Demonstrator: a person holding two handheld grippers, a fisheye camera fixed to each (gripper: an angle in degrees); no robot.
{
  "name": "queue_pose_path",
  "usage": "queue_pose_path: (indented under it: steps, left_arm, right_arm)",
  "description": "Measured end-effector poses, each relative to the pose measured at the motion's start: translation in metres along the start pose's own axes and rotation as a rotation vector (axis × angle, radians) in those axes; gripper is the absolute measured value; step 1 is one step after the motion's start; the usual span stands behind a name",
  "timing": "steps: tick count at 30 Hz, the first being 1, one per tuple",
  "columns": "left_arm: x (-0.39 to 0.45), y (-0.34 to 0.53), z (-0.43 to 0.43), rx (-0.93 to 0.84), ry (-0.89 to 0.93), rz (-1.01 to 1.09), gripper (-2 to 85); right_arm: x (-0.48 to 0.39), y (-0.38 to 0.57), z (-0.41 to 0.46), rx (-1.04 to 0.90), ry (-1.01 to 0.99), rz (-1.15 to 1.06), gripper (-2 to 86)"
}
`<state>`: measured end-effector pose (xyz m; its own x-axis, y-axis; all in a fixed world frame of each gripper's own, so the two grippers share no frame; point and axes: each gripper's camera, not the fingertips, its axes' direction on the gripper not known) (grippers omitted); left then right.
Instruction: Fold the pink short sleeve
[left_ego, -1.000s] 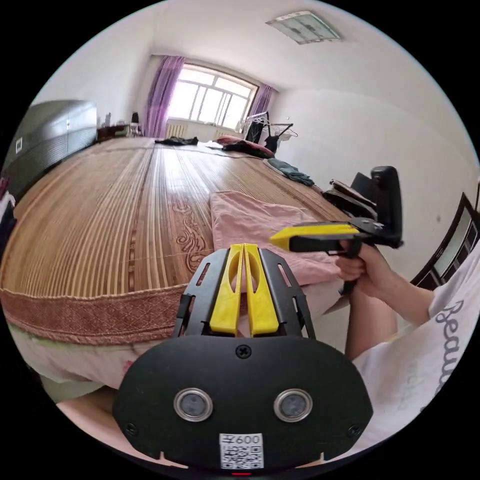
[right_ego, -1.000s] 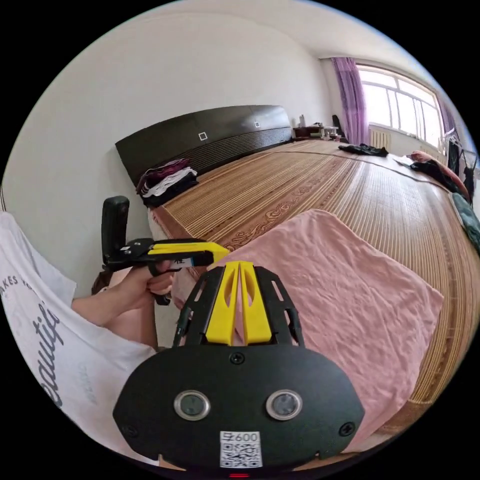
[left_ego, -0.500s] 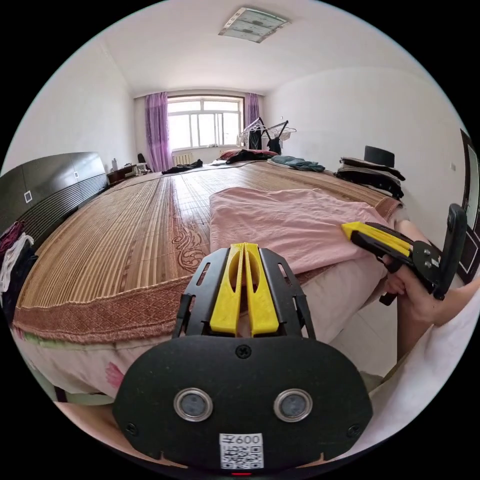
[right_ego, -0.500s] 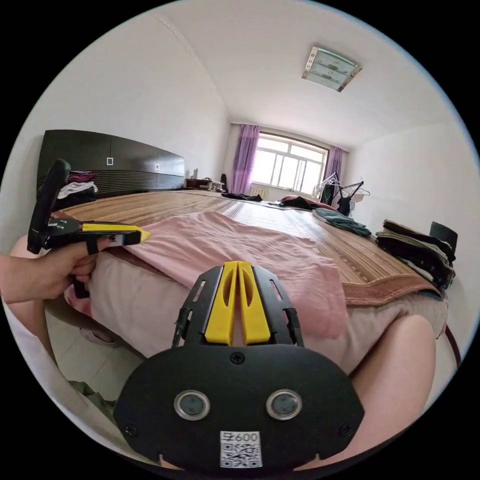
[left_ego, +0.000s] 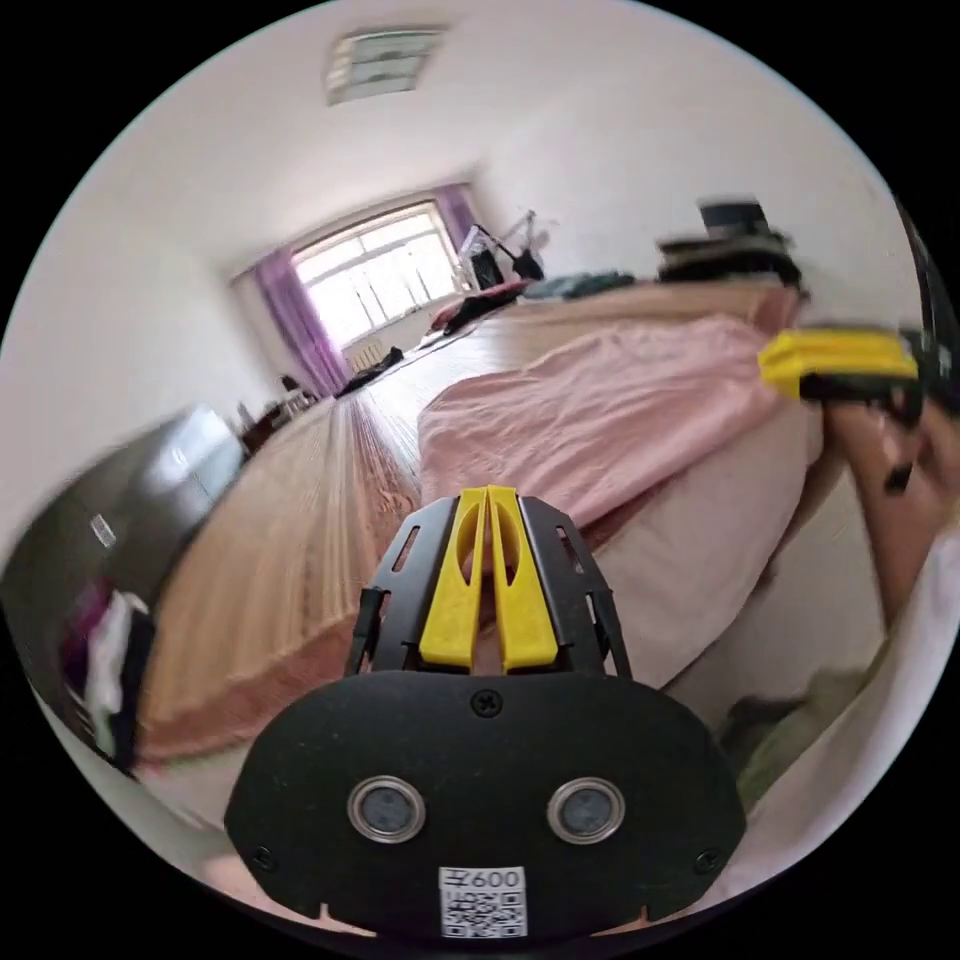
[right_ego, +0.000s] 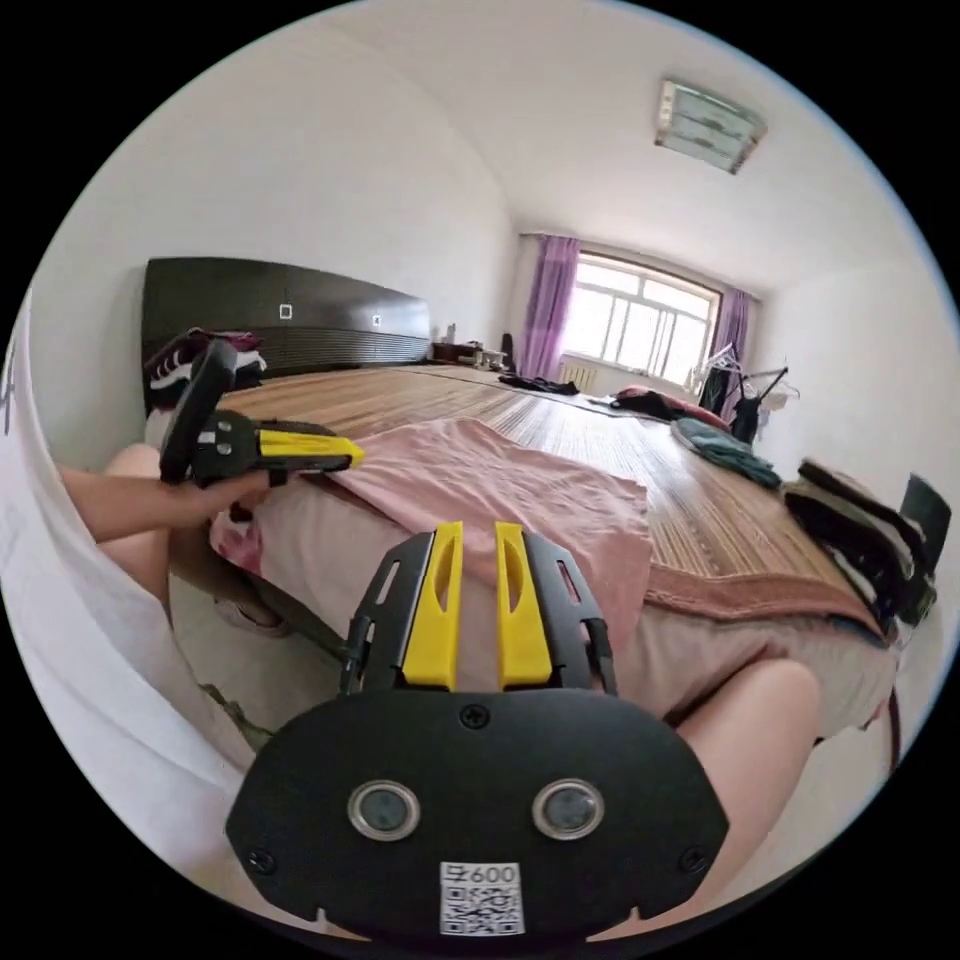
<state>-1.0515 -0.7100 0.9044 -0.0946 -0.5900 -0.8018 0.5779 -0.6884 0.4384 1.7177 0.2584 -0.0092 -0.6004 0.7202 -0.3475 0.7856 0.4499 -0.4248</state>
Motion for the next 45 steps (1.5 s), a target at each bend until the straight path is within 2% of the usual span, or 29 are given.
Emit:
queue_pose_path:
  steps: [1,2,3,5,7,9,10,11,13,16,20,31,35,38,40,45]
  left_arm:
    - [0.023,-0.012,-0.007,-0.04,-0.14,0.141,0.5]
    - [0.038,-0.018,-0.021,0.004,-0.235,0.176,0.6]
    - [0.042,-0.019,-0.031,0.052,-0.236,0.179,0.7]
    - [0.05,-0.023,-0.053,0.163,-0.105,0.184,0.8]
    - [0.06,-0.029,-0.045,0.105,-0.149,0.205,1.0]
    - [0.075,-0.027,-0.033,0.039,-0.278,0.345,1.2]
    - [0.081,-0.02,-0.029,0.044,-0.328,0.486,1.4]
    - [0.084,-0.01,-0.031,0.062,-0.296,0.638,1.6]
    - [0.083,0.006,-0.03,0.045,-0.279,0.816,1.9]
    - [0.071,0.021,-0.027,0.039,-0.324,0.939,1.9]
    - [0.07,0.023,-0.01,0.023,-0.289,1.056,1.5]
    - [0.085,0.015,0.033,0.004,-0.287,1.148,2.0]
    - [0.079,0.01,0.034,-0.01,-0.264,1.104,2.0]
    - [0.072,0.005,0.032,-0.006,-0.267,1.062,1.8]
    - [0.067,0.001,0.031,-0.004,-0.257,1.032,1.6]
    - [0.043,-0.01,0.026,0.019,-0.192,0.958,1.3]
  right_arm:
    - [-0.006,0.002,0.003,-0.011,0.028,-0.058,0.4]
    - [-0.01,0.004,0.009,-0.034,-0.011,-0.109,0.9]
    - [-0.01,0.003,0.012,-0.047,-0.029,-0.118,1.4]
    - [-0.006,0.003,0.027,-0.065,-0.051,-0.064,2.1]
    - [-0.008,0.001,0.035,-0.064,-0.093,-0.071,2.1]
    - [-0.017,-0.002,0.04,-0.06,-0.096,-0.122,2.2]
    - [-0.021,-0.001,0.039,-0.034,-0.097,-0.129,1.8]
    - [-0.022,0.002,0.038,-0.008,-0.127,-0.119,1.2]
    - [-0.024,0.009,0.042,-0.002,-0.194,-0.091,0.5]
    - [-0.032,0.022,0.053,-0.031,-0.274,-0.09,1.8]
    - [-0.036,0.035,0.066,-0.084,-0.358,-0.033,5.2]
    - [-0.055,0.067,0.082,-0.083,-0.37,-0.089,7.7]
    - [-0.09,0.07,0.091,-0.033,-0.307,-0.215,8.2]
    - [-0.105,0.062,0.108,-0.009,-0.368,-0.196,9.2]
    - [-0.119,0.058,0.122,0.001,-0.337,-0.206,9.4]
    - [-0.168,0.06,0.159,-0.018,-0.306,-0.368,9.8]
